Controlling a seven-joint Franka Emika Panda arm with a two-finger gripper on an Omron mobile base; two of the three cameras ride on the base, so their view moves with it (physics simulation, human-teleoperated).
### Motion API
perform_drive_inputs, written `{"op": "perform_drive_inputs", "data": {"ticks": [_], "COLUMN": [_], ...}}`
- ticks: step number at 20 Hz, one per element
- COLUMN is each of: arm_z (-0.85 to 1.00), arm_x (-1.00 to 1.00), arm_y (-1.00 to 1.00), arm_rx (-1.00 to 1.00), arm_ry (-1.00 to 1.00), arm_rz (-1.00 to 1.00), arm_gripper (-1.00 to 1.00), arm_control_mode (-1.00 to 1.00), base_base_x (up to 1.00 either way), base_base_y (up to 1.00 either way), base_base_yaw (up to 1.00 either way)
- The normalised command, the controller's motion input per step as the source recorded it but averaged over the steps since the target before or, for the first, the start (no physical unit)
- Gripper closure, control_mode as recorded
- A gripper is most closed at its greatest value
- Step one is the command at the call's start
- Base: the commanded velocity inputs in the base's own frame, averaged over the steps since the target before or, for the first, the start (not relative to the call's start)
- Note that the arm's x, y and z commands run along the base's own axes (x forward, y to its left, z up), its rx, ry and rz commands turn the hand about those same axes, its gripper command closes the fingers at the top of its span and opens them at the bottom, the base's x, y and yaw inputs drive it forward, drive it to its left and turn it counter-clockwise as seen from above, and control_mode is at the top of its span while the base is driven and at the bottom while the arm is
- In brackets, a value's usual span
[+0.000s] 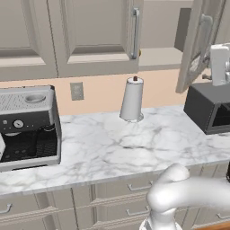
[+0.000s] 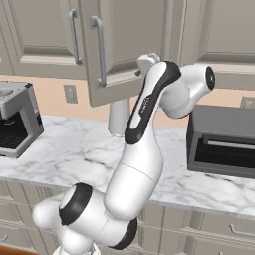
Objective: Pick the lemon from the counter and place it in the cabinet. Then close the cabinet.
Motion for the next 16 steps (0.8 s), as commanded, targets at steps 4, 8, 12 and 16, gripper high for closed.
{"op": "perform_drive_inputs", "data": {"ticks": [4,8,12,16], "arm_z": [-0.32,-0.41,-0.32,-0.24], "arm_x": [1.00,1.00,1.00,1.00], "arm_y": [1.00,0.83,0.58,0.44], "arm_rx": [-0.25,-0.16,-0.10,-0.07], "arm_ry": [-0.26,-0.19,-0.17,-0.14], "arm_rz": [-0.40,-0.40,-0.37,-0.36], "arm_gripper": [-1.00,-1.00,-1.00,-1.00], "arm_control_mode": [-1.00,-1.00,-1.00,-1.00], "base_base_x": [0.00,0.00,0.00,0.00], "base_base_y": [0.00,0.00,0.00,0.00], "base_base_yaw": [0.00,0.00,0.00,0.00]}}
